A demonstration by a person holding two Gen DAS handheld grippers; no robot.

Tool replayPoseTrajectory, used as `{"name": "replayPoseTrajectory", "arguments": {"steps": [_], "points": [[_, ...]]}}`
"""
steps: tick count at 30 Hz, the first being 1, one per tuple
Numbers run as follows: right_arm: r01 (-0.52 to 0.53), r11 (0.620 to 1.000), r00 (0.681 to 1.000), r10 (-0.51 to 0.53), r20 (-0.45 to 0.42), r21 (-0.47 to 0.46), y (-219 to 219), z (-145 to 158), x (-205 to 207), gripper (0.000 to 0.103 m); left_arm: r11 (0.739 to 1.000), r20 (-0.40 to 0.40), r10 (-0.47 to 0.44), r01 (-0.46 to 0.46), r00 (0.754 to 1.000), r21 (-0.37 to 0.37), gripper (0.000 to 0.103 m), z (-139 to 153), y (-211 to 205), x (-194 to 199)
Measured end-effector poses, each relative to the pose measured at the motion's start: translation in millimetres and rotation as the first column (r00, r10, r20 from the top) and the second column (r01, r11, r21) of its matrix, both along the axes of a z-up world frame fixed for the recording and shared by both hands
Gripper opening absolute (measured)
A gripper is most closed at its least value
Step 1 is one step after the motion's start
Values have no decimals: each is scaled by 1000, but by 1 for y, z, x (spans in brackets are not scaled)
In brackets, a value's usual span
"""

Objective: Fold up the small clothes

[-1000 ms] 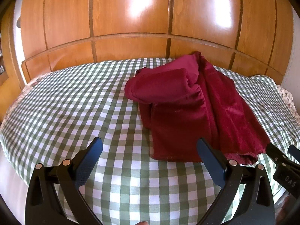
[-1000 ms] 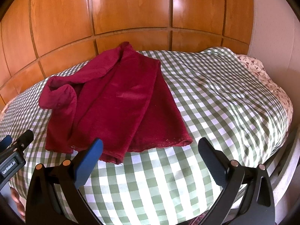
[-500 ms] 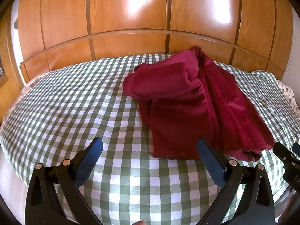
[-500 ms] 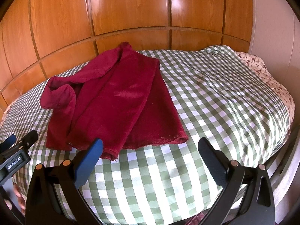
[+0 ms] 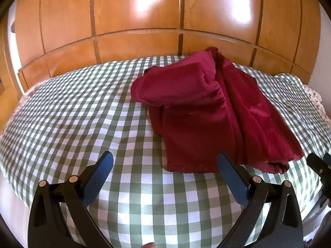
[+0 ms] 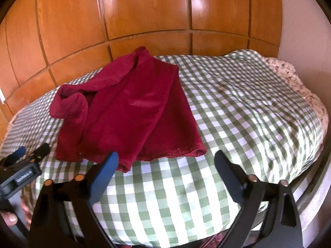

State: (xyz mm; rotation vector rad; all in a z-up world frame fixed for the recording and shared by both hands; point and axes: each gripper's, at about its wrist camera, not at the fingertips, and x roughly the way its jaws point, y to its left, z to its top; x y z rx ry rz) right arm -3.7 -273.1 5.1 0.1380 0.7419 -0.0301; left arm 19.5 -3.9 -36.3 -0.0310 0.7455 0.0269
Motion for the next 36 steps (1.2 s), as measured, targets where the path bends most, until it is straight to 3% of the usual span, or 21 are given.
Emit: {"name": "replayPoseTrajectory", "arguments": {"steps": [3, 6, 8, 11, 13, 14, 15, 17, 18, 20, 22, 26, 30, 36], "points": [[-38, 988, 997, 47, -57, 148, -8, -4, 8, 64, 999, 14, -41, 41, 999, -3, 99, -1, 2, -3], [-54, 945, 990, 93, -107, 323, -15, -12, 21, 57, 991, 13, -128, 129, 992, -42, 99, -3, 0, -6], [-66, 913, 983, 129, -131, 402, -13, -17, 32, 56, 988, 10, -156, 156, 988, -20, 99, -6, -6, -6], [-78, 902, 974, 160, -163, 425, -2, -26, 50, 55, 978, -29, -210, 210, 977, 13, 86, -16, -19, 2], [-91, 881, 955, 209, -209, 465, 7, -39, 64, 53, 970, -52, -237, 240, 970, 44, 85, -24, -28, 8], [-87, 885, 948, 214, -234, 457, 11, -45, 69, 45, 967, -60, -244, 247, 968, 64, 82, -29, -31, 11], [-81, 896, 947, 205, -246, 436, 16, -50, 72, 28, 963, -76, -252, 257, 965, 77, 76, -33, -34, 15], [-75, 912, 952, 186, -242, 404, 18, -47, 72, 8, 954, -122, -281, 291, 952, 74, 53, -45, -38, 24], [-103, 917, 957, 196, -213, 385, 18, -39, 69, 8, 952, -125, -286, 296, 950, 72, 47, -46, -39, 25], [-179, 934, 962, 232, -142, 310, 19, -15, 59, 8, 947, -121, -314, 320, 942, 29, 8, -43, -36, 29], [-208, 945, 968, 236, -85, 254, 15, 3, 51, 8, 944, -108, -330, 329, 938, -23, 0, -36, -32, 32], [-176, 968, 983, 183, -19, 180, -15, 28, 55, 8, 926, -49, -355, 344, 934, -159, 0, -8, -13, 35], [-57, 993, 998, 53, 44, 106, -70, 54, 74, 8, 901, 32, -339, 334, 940, -277, 0, 29, 19, 43], [165, 982, 983, -171, 59, 89, -166, 78, 126, 7, 908, 122, -156, 191, 980, -373, 0, 77, 88, 88]]}}
